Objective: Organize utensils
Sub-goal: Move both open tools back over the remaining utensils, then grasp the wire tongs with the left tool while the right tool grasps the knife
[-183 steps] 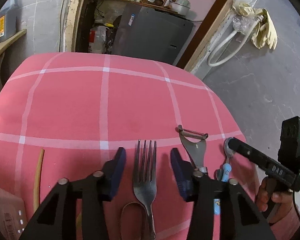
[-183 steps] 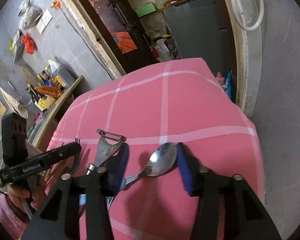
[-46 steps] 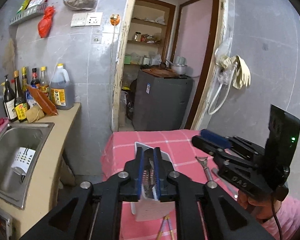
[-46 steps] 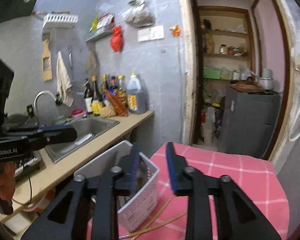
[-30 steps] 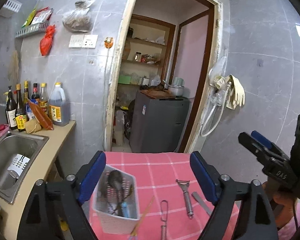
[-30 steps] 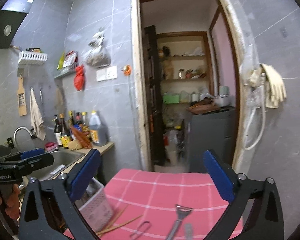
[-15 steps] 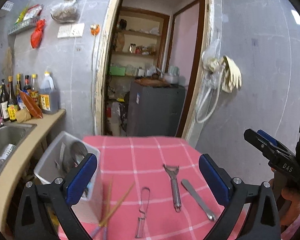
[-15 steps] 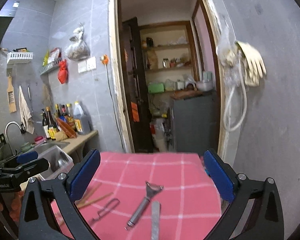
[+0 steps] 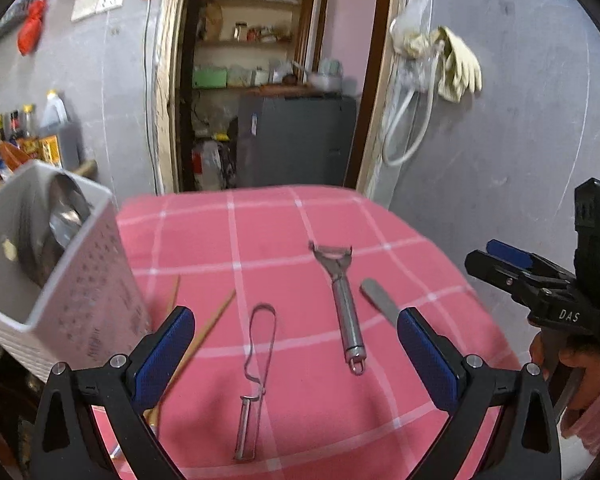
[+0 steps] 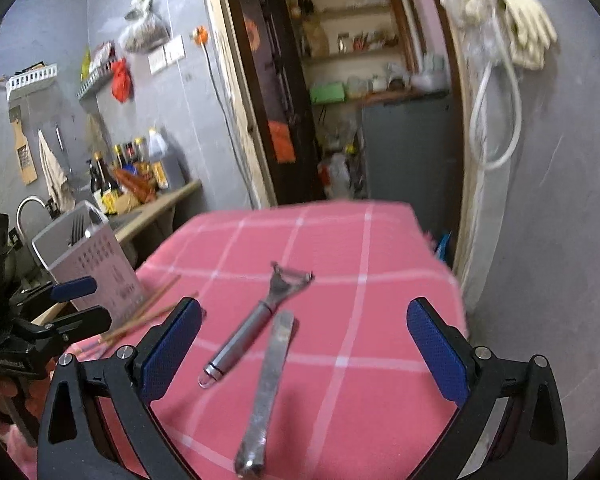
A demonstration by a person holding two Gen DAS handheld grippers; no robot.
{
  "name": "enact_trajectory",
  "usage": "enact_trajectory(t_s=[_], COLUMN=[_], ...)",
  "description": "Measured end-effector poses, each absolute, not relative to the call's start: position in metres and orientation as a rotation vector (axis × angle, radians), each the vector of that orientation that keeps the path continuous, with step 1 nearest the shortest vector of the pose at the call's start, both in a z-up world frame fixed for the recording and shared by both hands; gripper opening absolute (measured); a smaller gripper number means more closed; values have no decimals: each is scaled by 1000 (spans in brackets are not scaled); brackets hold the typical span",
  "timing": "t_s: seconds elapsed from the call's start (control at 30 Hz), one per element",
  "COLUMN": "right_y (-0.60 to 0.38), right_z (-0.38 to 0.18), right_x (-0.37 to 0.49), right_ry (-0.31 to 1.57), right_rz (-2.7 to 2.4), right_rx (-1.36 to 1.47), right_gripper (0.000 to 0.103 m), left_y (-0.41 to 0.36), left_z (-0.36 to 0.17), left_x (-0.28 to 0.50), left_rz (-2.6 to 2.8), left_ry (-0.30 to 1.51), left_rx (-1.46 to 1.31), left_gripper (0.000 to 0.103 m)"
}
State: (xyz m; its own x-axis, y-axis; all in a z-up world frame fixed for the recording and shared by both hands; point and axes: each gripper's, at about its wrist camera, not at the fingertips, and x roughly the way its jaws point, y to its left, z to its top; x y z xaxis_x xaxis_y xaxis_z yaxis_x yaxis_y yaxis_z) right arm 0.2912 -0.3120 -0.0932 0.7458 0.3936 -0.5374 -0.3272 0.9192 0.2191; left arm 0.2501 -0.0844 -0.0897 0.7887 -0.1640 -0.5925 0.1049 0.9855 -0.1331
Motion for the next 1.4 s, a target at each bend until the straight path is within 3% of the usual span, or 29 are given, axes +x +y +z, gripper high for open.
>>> enact_trajectory(t_s=[0.1,0.3,0.37,0.67,0.83,0.93,1.0,1.03,1.2,1.27,1.4], right_y=[-307,-287,-282,-261,-248,-241,-236,-235,-237,-240,-247], right_z=[-113,-150,-158,-174,-182,-185,-188,-189,-193,-193,-186], right_x=[307,334,342,361,379,383,383,384,382,376,363], right_ry=[689,843,883,967,1063,1108,1122,1137,1155,1154,1136], right_rz=[433,521,547,606,670,705,708,704,700,700,676], right_rx=[123,125,127,118,120,127,124,136,215,251,285], right_gripper=[80,61,55,46,43,36,22,17,14,4,2], left_y=[-84,-79,-77,-73,-78,-81,-81,-80,-77,-77,-77], left_z=[-103,-131,-136,-152,-157,-157,-157,-156,-155,-154,-149], left_x=[261,283,287,313,323,325,328,329,335,332,320], left_rz=[-152,-166,-162,-139,-151,-158,-152,-152,-179,-198,-234], left_ry=[705,861,886,986,1038,1058,1072,1079,1113,1123,1129], left_rx=[-98,-133,-133,-113,-86,-62,-50,-51,-60,-78,-118], left_gripper=[88,66,64,51,33,28,21,20,20,20,20])
